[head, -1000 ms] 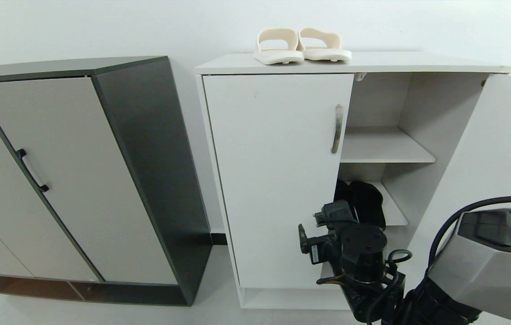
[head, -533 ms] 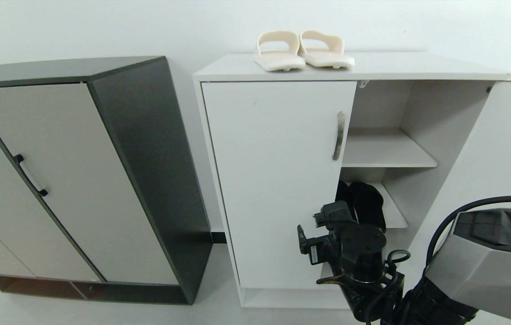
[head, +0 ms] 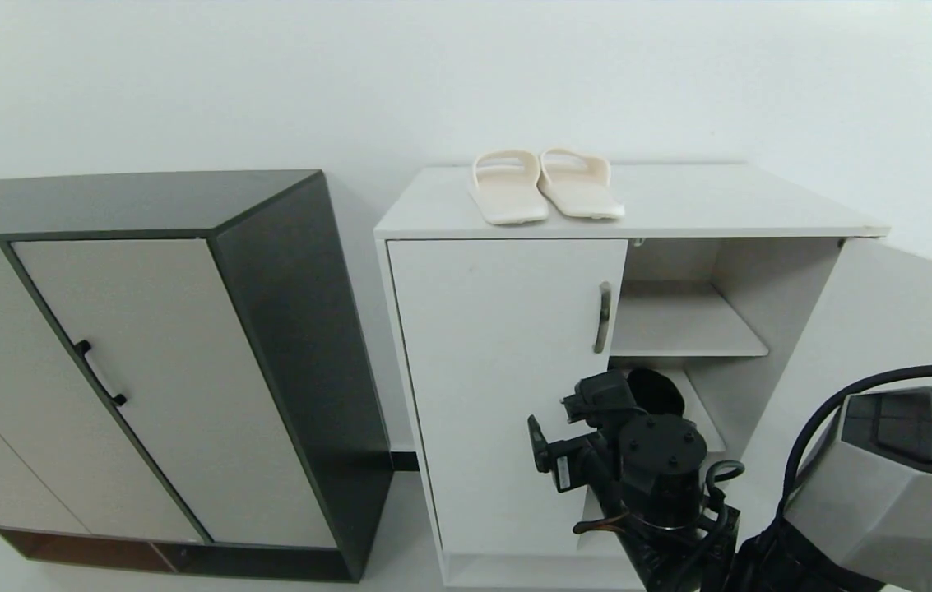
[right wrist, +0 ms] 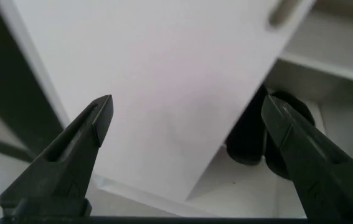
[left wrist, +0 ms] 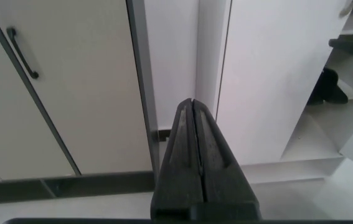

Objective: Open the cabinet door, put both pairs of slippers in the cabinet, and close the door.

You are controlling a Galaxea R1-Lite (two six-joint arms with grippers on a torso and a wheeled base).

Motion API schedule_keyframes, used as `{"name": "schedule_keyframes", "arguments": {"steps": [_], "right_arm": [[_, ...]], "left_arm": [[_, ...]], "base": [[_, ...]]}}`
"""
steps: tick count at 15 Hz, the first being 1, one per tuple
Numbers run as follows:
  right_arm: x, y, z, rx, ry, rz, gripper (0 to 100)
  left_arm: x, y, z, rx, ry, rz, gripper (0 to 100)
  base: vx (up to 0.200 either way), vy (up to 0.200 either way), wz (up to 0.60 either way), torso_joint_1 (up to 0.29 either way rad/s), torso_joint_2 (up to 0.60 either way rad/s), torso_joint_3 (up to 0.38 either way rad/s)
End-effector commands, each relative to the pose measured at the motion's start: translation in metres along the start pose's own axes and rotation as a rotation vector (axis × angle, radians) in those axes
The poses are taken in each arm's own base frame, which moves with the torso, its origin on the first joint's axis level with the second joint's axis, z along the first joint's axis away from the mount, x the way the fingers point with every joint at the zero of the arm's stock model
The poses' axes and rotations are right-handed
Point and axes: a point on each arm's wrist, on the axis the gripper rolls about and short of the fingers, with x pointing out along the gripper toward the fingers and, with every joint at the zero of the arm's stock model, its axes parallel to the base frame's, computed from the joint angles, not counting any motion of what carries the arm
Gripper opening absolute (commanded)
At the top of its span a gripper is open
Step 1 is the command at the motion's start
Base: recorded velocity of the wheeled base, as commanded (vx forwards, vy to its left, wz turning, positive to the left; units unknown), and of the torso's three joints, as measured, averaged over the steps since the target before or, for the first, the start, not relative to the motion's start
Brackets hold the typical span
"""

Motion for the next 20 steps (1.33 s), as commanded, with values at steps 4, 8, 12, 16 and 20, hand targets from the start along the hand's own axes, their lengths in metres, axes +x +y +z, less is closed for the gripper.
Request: {"name": "schedule_keyframes", "arguments": {"steps": [4, 8, 12, 16, 20], "right_arm": [[-0.002, 0.0, 0.002, 0.001, -0.003, 0.005, 100], [-0.002, 0.001, 0.0, -0.004, 0.002, 0.005, 100], [-0.002, 0.001, -0.001, -0.007, 0.006, 0.005, 100], [-0.002, 0.001, -0.004, -0.012, 0.014, 0.005, 100], [-0.004, -0.001, -0.009, -0.025, 0.032, 0.007, 100]], "left_arm": [[0.0, 0.0, 0.0, 0.001, 0.002, 0.001, 0], [0.0, 0.0, 0.0, 0.001, 0.002, 0.001, 0], [0.0, 0.0, 0.0, 0.001, 0.002, 0.001, 0], [0.0, 0.0, 0.0, 0.001, 0.002, 0.001, 0], [0.0, 0.0, 0.0, 0.001, 0.002, 0.001, 0]], "base": [[0.0, 0.0, 0.0, 0.155, -0.47, -0.322], [0.0, 0.0, 0.0, 0.186, -0.49, -0.315], [0.0, 0.0, 0.0, 0.206, -0.51, -0.31], [0.0, 0.0, 0.0, 0.239, -0.55, -0.316], [0.0, 0.0, 0.0, 0.262, -0.58, -0.334]]}}
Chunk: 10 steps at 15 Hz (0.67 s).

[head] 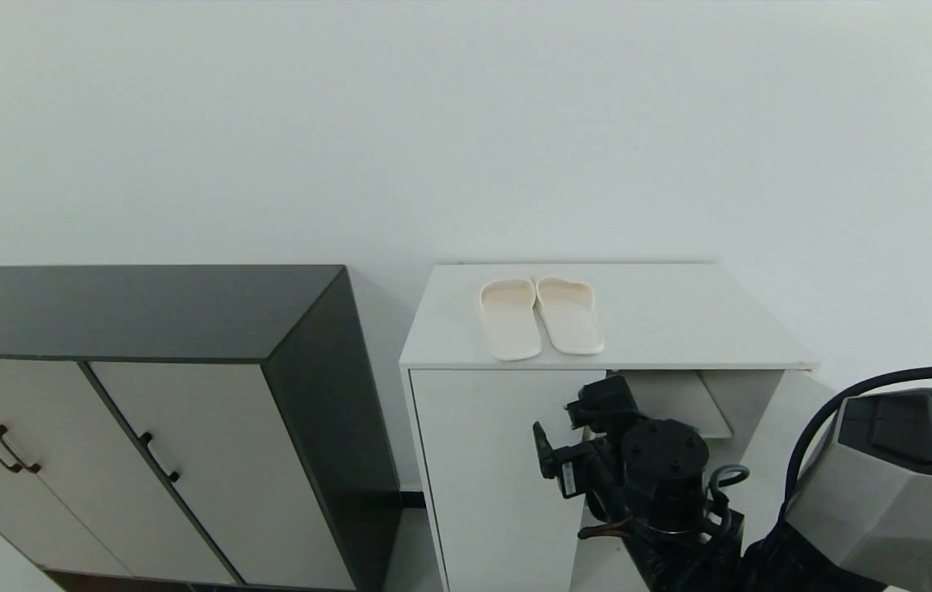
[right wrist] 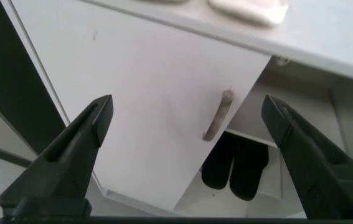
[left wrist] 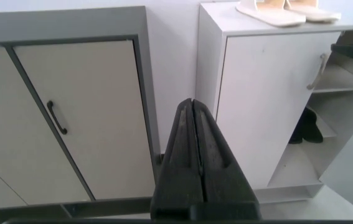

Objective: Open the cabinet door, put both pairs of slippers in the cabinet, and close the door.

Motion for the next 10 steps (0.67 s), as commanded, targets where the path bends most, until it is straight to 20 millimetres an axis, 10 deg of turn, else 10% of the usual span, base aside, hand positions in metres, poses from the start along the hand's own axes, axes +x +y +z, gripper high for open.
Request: {"name": "schedule_keyframes", "arguments": {"steps": [1, 10], "right_arm": [[-0.001, 0.0, -0.004, -0.01, 0.013, 0.004, 100], [-0.013, 0.002, 0.016, 0.003, 0.034, 0.062, 100]], "left_arm": [[0.0, 0.0, 0.0, 0.0, 0.001, 0.001, 0], [0.0, 0.0, 0.0, -0.002, 0.001, 0.001, 0]], "base": [[0.0, 0.0, 0.0, 0.271, -0.61, -0.339], [0.0, 0.0, 0.0, 0.072, -0.16, -0.083]]}}
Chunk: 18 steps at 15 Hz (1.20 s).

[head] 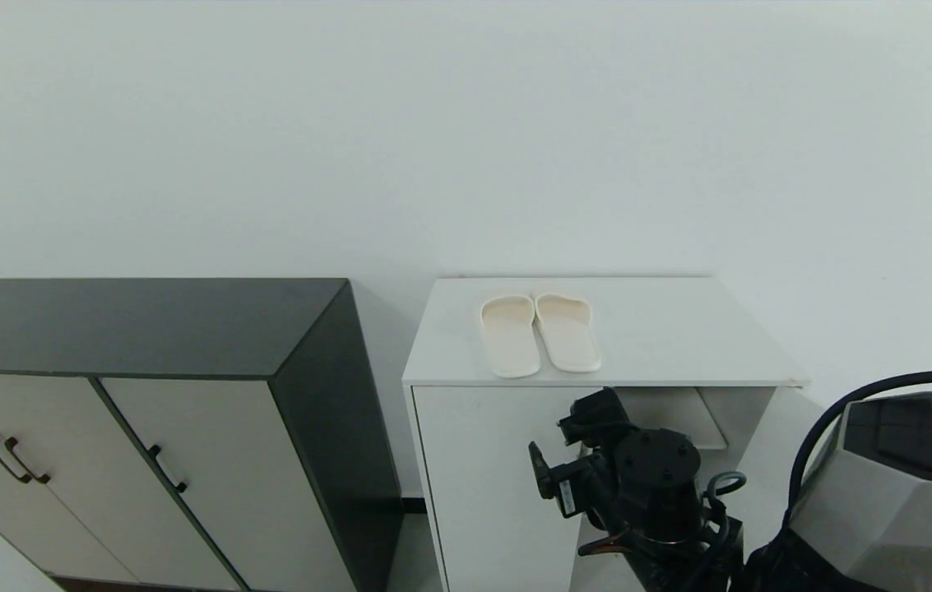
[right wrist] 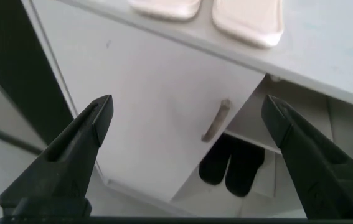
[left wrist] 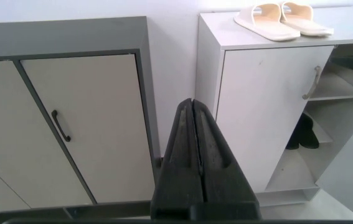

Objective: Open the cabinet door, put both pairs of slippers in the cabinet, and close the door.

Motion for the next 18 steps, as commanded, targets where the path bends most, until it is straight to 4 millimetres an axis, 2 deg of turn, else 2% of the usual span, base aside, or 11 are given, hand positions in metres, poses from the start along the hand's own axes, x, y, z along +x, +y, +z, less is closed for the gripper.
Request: {"name": "schedule_keyframes", "arguments": {"steps": [1, 3, 5, 7, 11, 18], "right_arm": [[-0.013, 0.0, 0.031, 0.077, -0.016, 0.02, 100], [-0.022, -0.003, 0.047, 0.097, 0.041, 0.022, 100], [-0.021, -0.002, 0.055, 0.122, 0.039, -0.018, 100], [-0.016, 0.0, 0.056, 0.141, 0.029, -0.052, 100], [-0.008, 0.006, 0.045, 0.135, 0.025, -0.067, 100], [-0.003, 0.009, 0.047, 0.144, 0.012, -0.078, 100]], "left_arm": [[0.0, 0.0, 0.0, 0.0, 0.001, 0.0, 0], [0.0, 0.0, 0.0, 0.0, 0.001, 0.0, 0], [0.0, 0.0, 0.0, 0.001, 0.001, 0.0, 0], [0.0, 0.0, 0.0, 0.001, 0.001, 0.0, 0], [0.0, 0.0, 0.0, 0.0, 0.001, 0.0, 0], [0.0, 0.0, 0.0, 0.0, 0.001, -0.001, 0]], "base": [[0.0, 0.0, 0.0, 0.0, 0.0, 0.0], [0.0, 0.0, 0.0, 0.0, 0.0, 0.0], [0.0, 0.0, 0.0, 0.0, 0.0, 0.0], [0.0, 0.0, 0.0, 0.0, 0.0, 0.0], [0.0, 0.0, 0.0, 0.0, 0.0, 0.0], [0.2, 0.0, 0.0, 0.004, 0.0, 0.002]]}}
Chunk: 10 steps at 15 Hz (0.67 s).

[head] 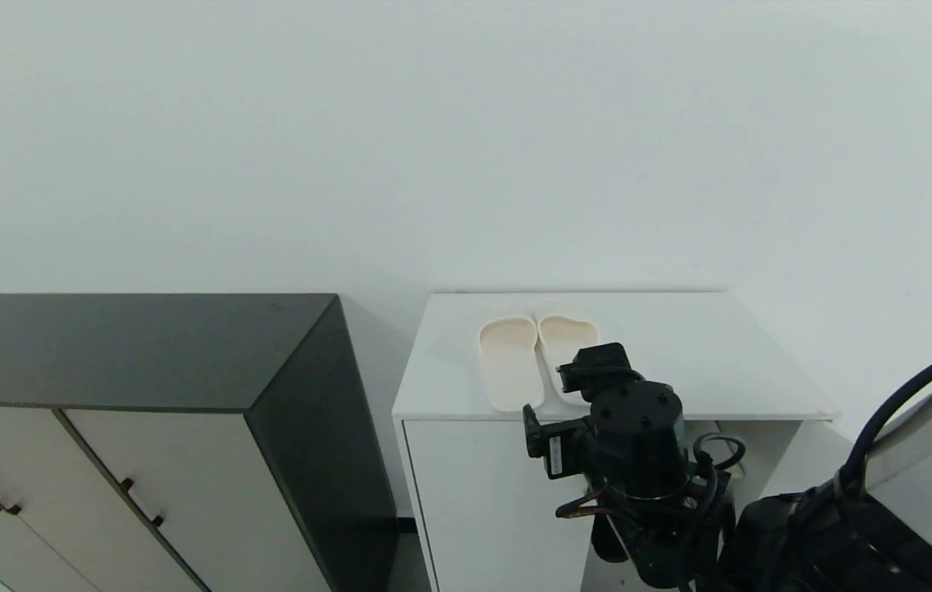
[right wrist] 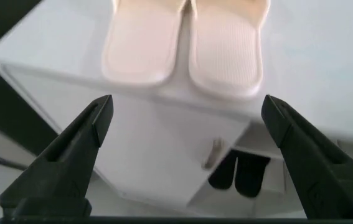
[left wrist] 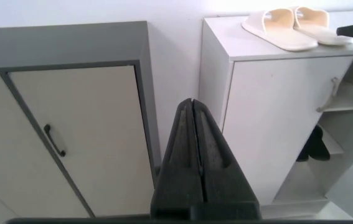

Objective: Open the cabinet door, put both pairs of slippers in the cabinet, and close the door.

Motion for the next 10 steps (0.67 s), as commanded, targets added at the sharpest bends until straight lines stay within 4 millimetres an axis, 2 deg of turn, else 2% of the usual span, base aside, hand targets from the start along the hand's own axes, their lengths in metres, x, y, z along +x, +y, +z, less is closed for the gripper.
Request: {"name": "schedule_keyframes", "arguments": {"steps": [1, 6, 10], "right_arm": [[0.002, 0.001, -0.002, -0.003, 0.004, 0.0, 100], [0.007, 0.005, -0.006, 0.015, -0.013, 0.004, 100], [0.012, 0.007, -0.016, 0.009, -0.01, 0.018, 100]], "left_arm": [[0.0, 0.0, 0.0, 0.0, 0.001, -0.001, 0], [0.0, 0.0, 0.0, 0.0, 0.001, 0.001, 0], [0.0, 0.0, 0.0, 0.0, 0.001, 0.001, 0]], "base": [[0.2, 0.0, 0.0, 0.002, 0.0, -0.002], [0.2, 0.0, 0.0, 0.019, 0.0, 0.0], [0.0, 0.0, 0.0, 0.0, 0.0, 0.0]]}}
